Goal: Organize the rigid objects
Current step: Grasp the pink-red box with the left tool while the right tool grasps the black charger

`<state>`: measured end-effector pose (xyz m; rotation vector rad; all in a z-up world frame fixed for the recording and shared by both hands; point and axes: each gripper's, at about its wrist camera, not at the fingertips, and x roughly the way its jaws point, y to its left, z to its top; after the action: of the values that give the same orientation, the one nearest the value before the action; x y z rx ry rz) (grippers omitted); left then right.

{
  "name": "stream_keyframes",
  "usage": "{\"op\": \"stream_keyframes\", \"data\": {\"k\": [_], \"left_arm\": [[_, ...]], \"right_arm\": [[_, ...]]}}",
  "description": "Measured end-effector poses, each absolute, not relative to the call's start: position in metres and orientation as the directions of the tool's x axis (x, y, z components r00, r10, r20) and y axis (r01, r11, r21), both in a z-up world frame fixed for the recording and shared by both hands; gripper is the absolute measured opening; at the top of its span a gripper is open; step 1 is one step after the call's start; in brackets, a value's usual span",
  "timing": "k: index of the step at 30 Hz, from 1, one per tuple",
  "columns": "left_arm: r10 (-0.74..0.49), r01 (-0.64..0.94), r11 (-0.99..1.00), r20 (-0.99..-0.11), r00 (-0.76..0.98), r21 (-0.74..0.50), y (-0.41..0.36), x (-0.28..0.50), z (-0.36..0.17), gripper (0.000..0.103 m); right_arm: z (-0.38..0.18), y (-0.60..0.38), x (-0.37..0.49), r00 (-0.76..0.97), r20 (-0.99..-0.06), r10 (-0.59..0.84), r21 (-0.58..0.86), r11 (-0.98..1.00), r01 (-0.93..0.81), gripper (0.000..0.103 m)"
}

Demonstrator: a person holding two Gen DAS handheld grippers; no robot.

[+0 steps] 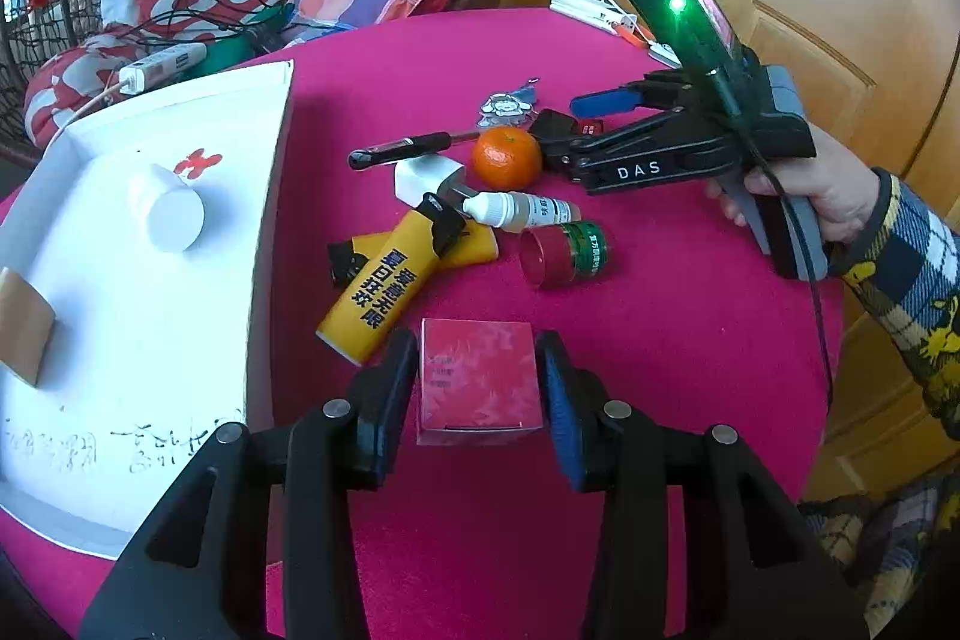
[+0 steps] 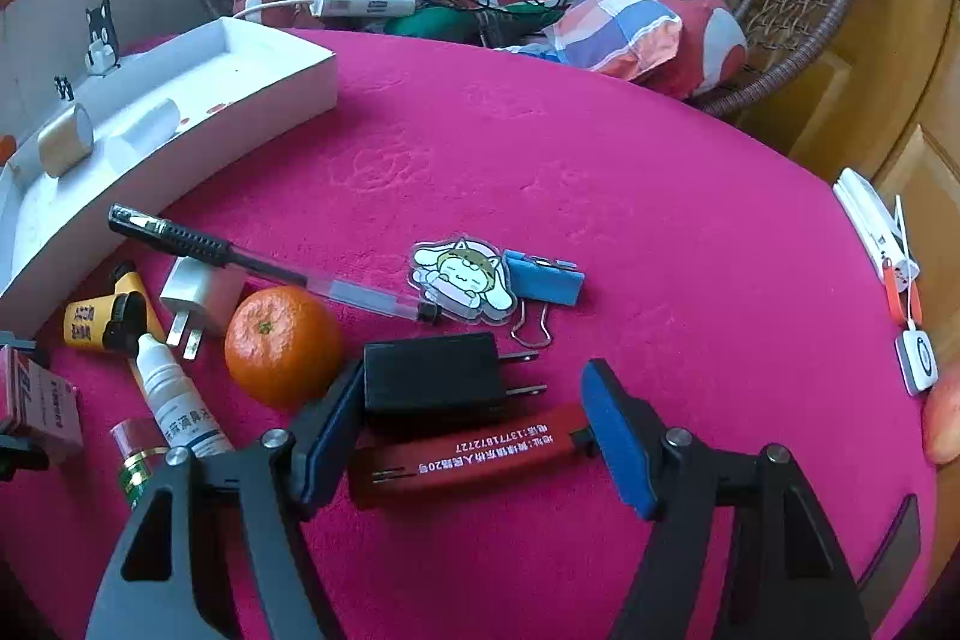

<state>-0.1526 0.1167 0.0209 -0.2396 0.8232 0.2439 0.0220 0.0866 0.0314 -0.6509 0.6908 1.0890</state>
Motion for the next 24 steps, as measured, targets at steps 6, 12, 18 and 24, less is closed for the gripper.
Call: {"op": "stream_keyframes", "data": {"k": [6,12,18,24], "left_arm": [[0.145,-0.32,0.943,-0.755,0.64,-0.09,0.114,-0.15,0.012,0.04],[0.126,-0.328,0.935,-0.741,0.66,-0.134,0.115,-0.155,0.015,0.032],[0.144,-0.317,0.942,-0.714,0.685,-0.114,0.105,-0.155,0.028,0.032],[0.177,-0.33,0.937,-0.655,0.735,-0.116,0.101,-0.16,0.057,0.032]], "right_arm": [[0.031,0.089,0.026,0.295,-0.773,0.562,-0.101,0.35,-0.931,0.072],[0.036,0.077,0.029,0.306,-0.751,0.585,-0.056,0.406,-0.912,0.058],[0.067,0.047,0.02,0.326,-0.658,0.678,0.022,0.451,-0.892,0.058],[0.106,0.022,0.003,0.312,-0.553,0.772,0.103,0.436,-0.894,0.058]]}}
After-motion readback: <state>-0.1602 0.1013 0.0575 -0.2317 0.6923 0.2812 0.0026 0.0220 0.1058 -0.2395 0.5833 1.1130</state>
